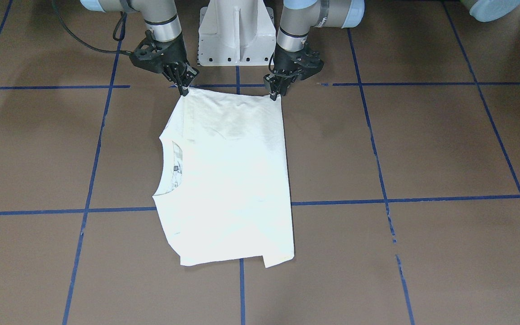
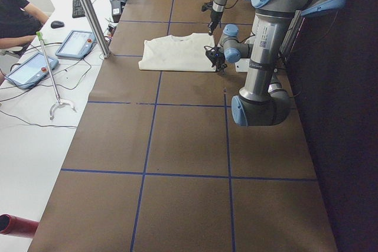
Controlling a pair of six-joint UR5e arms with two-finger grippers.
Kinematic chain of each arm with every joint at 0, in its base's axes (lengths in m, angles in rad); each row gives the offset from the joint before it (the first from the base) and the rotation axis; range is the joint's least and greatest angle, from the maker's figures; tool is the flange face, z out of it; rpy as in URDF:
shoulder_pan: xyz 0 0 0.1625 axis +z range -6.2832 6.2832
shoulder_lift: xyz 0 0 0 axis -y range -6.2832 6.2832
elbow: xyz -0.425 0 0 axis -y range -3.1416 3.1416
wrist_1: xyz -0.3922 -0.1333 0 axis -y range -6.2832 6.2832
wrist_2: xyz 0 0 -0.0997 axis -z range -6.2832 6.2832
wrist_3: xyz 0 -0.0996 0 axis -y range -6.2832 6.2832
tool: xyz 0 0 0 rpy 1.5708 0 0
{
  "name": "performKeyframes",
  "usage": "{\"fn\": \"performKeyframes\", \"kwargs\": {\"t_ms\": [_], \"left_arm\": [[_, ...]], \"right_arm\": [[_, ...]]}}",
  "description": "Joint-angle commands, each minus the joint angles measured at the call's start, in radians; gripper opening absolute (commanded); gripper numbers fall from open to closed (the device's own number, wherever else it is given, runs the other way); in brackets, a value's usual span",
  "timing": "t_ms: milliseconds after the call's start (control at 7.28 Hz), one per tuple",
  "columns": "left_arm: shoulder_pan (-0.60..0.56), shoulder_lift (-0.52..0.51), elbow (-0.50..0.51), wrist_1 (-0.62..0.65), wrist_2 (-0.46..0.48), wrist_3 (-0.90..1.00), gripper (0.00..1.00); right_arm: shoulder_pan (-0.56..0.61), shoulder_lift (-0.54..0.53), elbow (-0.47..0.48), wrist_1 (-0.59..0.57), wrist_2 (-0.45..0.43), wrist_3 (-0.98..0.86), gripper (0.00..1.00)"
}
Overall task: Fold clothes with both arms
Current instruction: 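Lower both grippers to the shirt's edge nearest the robot and grasp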
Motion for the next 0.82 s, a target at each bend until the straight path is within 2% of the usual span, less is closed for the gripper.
{"fn": "performKeyframes", "kwargs": {"t_ms": [0,137,412,550,687], "left_arm": [[0.004,0.001,0.006,0.004,-0.002,0.001,0.47],[0.004,-0.005,0.006,0.004,-0.002,0.001,0.40],[0.004,-0.004,0.006,0.004,-0.003,0.001,0.08],[0.003,-0.002,0.006,0.006,-0.002,0.001,0.00],[0.003,-0.001,0.002,0.006,-0.002,0.001,0.00]], "right_arm": [[-0.001,0.001,0.000,0.000,0.000,0.000,0.00],[-0.001,0.001,-0.001,0.000,0.000,0.000,0.00],[-0.001,0.001,-0.001,0.000,0.000,0.000,0.00],[0.000,0.001,-0.001,0.000,0.000,0.000,0.00],[-0.001,0.001,-0.001,0.000,0.000,0.000,0.00]]}}
